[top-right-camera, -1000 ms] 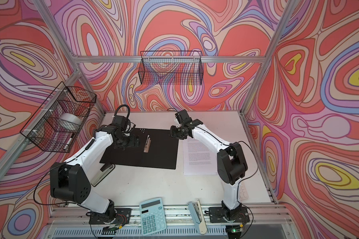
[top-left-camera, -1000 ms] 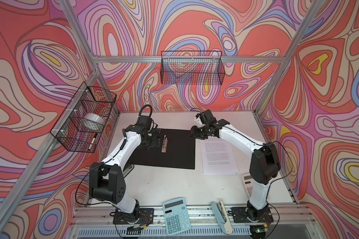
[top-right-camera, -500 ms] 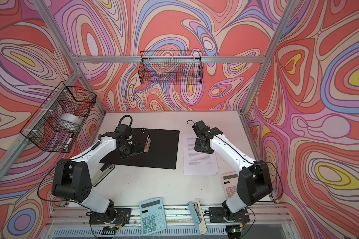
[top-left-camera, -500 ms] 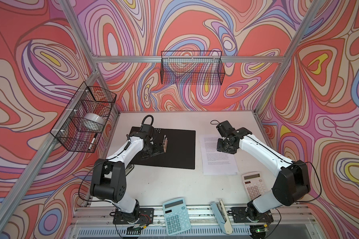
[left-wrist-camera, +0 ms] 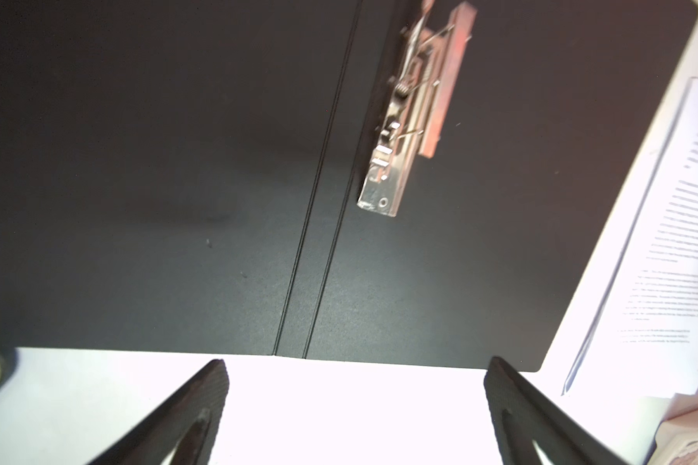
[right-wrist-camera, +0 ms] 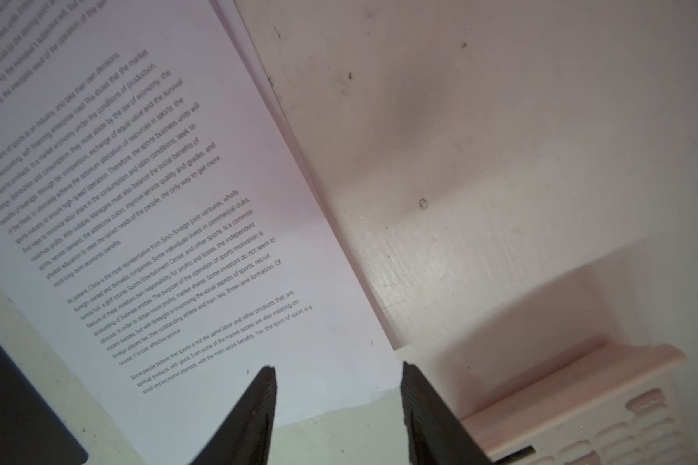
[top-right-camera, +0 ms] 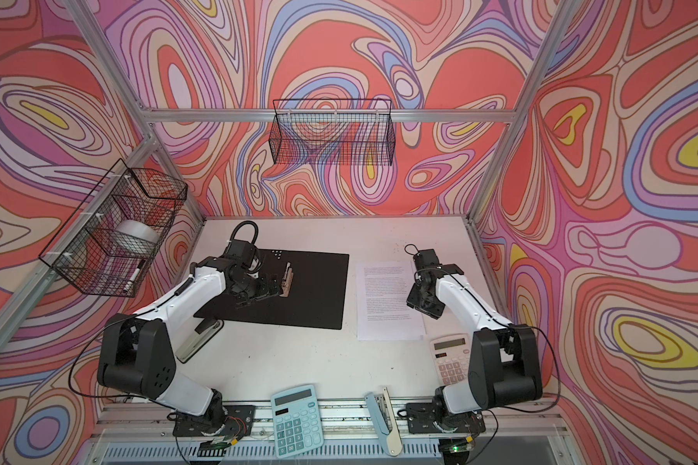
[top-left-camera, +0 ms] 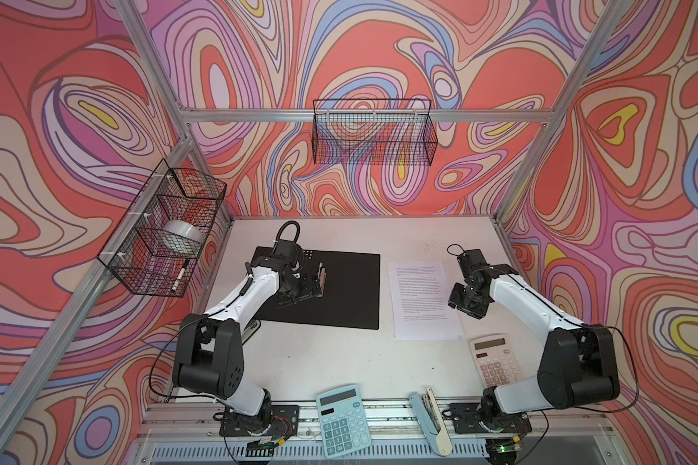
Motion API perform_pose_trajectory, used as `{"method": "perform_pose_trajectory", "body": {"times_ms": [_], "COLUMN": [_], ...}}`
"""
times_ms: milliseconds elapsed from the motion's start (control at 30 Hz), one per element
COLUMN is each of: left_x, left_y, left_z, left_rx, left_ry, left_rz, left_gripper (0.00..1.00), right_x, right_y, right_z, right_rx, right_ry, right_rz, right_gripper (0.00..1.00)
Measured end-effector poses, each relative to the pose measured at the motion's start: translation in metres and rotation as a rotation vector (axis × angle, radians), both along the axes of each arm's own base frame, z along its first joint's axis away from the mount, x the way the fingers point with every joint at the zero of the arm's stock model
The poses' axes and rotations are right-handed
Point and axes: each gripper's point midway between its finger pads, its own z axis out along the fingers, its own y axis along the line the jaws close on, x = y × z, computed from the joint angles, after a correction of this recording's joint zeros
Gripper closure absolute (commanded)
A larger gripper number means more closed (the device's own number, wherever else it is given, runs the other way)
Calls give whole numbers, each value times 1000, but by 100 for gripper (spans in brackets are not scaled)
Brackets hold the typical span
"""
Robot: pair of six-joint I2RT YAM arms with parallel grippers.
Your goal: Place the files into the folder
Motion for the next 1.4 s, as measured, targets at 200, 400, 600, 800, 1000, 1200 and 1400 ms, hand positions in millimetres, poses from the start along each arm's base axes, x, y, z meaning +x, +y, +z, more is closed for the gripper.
{"method": "perform_pose_trajectory", "body": {"times_ms": [200, 400, 600, 800, 1000, 1200, 1400], "left_x": [6, -1, -17, -6, 31, 68, 87], "left_y": [3, 7, 4, 0, -17, -29, -25], "left_z": [19, 16, -16, -49, -48, -45, -58], "left_rx": [28, 40, 21, 43, 65, 134, 197], "left_ry": [-76, -81, 20, 98, 43, -10, 12], "left_rz": [-20, -23, -18, -42, -132, -166, -151], "left_gripper": [0, 0, 0, 0, 5, 10, 14], "right_x": [-6, -9, -19, -14, -10, -6, -4], "right_y": [-4, -2, 4, 9, 13, 16, 18], "right_z": [-9, -16, -21, 0, 17, 26, 33], "right_rx": [87, 152, 214, 247, 270, 286, 297], "right_ry": [22, 30, 37, -48, -117, -159, -190], "right_rz": [-17, -12, -16, -5, 0, 3, 11], "right_gripper": [47, 47, 48, 48, 49, 49, 49]}}
